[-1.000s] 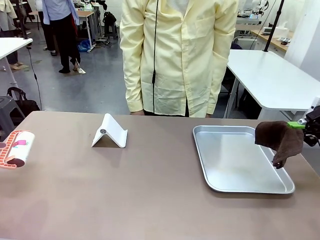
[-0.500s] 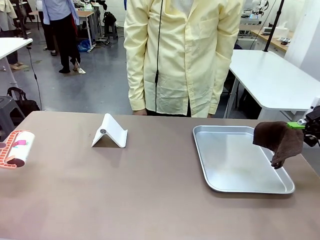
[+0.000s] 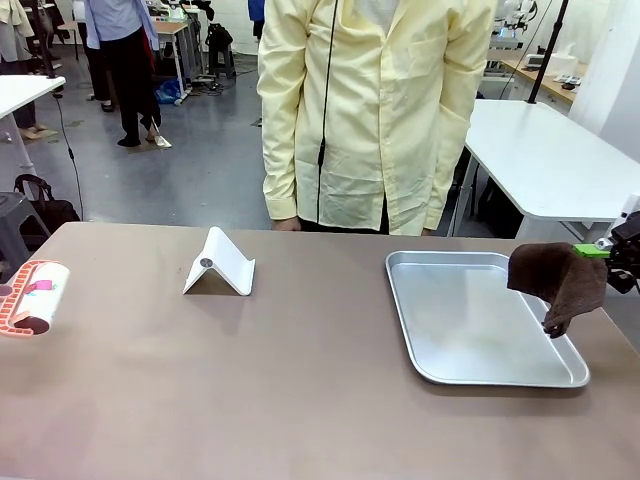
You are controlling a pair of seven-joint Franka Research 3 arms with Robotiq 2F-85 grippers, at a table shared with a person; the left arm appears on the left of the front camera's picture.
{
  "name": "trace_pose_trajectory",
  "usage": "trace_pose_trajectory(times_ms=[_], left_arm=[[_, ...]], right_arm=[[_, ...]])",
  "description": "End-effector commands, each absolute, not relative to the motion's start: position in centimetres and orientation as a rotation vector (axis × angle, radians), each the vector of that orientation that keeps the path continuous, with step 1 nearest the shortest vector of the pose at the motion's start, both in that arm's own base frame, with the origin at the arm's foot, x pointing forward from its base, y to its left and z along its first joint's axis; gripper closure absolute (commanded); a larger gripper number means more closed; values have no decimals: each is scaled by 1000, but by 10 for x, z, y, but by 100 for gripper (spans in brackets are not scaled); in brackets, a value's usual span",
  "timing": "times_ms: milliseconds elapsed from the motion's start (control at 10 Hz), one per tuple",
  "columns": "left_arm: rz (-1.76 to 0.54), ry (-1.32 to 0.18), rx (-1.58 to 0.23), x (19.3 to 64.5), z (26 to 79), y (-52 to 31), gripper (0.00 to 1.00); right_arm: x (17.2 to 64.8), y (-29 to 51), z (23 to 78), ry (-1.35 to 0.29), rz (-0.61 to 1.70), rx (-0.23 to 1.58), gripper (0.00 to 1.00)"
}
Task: Clean the surface of the table.
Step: Return the Lint Roller and towel to their original positions.
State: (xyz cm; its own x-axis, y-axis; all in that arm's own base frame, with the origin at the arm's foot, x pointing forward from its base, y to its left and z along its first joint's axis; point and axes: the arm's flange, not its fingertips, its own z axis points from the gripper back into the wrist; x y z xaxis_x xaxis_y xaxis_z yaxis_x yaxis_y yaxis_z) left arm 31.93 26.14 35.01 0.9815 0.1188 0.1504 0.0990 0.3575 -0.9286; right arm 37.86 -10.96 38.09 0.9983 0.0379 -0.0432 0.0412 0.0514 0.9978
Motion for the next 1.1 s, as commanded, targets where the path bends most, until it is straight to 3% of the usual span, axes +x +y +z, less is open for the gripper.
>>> trace_pose_trajectory(times_ms=[0, 400, 700, 1000], left_arm=[[10, -207, -1207, 316, 353, 260, 78], [13, -205, -1208, 319, 350, 261, 78], [-54, -141, -1139, 332, 395, 228, 78], [-73, -123, -1033, 370, 450, 161, 78]], right_arm=[[378, -109, 385, 62, 8, 1513, 96], [379, -110, 381, 63, -3, 1520, 93], [408, -70, 414, -21, 17, 1432, 93], [431, 6, 441, 48, 220, 1350, 93]])
